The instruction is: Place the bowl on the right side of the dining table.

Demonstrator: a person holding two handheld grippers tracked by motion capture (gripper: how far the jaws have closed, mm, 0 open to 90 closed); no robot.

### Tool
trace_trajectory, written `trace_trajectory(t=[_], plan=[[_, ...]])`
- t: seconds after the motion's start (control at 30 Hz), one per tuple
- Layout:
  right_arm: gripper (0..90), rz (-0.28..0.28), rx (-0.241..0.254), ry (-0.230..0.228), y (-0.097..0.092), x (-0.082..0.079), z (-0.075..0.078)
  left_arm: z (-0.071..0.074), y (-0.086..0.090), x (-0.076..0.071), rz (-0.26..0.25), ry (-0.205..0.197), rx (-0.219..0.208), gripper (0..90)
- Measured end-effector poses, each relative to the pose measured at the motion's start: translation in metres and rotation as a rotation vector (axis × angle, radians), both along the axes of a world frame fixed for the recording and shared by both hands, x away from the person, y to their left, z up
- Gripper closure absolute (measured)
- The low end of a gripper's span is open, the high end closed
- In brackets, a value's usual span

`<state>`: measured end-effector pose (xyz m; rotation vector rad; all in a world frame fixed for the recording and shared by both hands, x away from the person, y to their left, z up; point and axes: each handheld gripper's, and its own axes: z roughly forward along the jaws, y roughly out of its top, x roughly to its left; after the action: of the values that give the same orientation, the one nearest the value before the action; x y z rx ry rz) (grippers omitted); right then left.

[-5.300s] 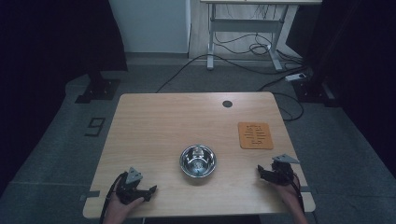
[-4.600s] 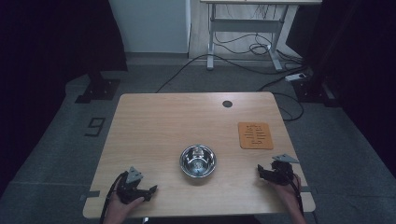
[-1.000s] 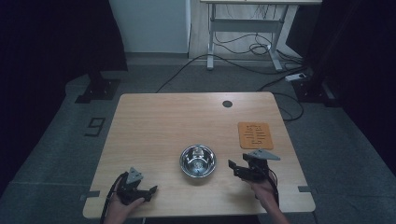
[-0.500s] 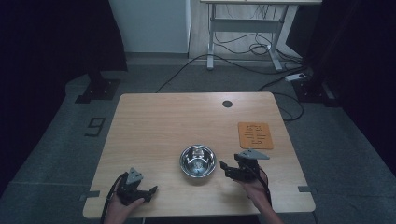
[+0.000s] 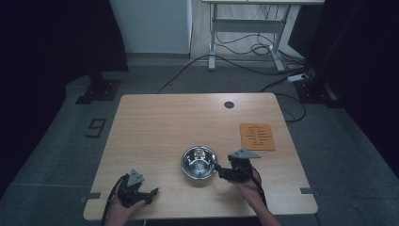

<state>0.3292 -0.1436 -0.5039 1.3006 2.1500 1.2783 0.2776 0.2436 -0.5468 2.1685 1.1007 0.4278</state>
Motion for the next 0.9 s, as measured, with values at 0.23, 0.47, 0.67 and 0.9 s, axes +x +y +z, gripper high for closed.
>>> trace_trajectory(t=[0.23, 0.47, 0.67, 0.9], plan=[[28.2, 0.008, -0.007, 0.01, 0.009, 0.004, -0.003, 0.0, 0.0, 0.0, 0.0, 0.0, 0.001, 13.0], [28.3, 0.008, -0.017, 0.013, 0.021, 0.009, -0.007, 0.0, 0.0, 0.0, -0.001, 0.0, 0.001, 13.0], [28.5, 0.001, -0.016, 0.016, 0.03, 0.015, -0.01, 0.0, 0.0, -0.001, -0.001, 0.0, 0.001, 13.0], [28.4, -0.009, -0.022, 0.021, 0.033, 0.02, -0.014, 0.0, 0.0, -0.001, -0.001, 0.0, 0.001, 12.9]])
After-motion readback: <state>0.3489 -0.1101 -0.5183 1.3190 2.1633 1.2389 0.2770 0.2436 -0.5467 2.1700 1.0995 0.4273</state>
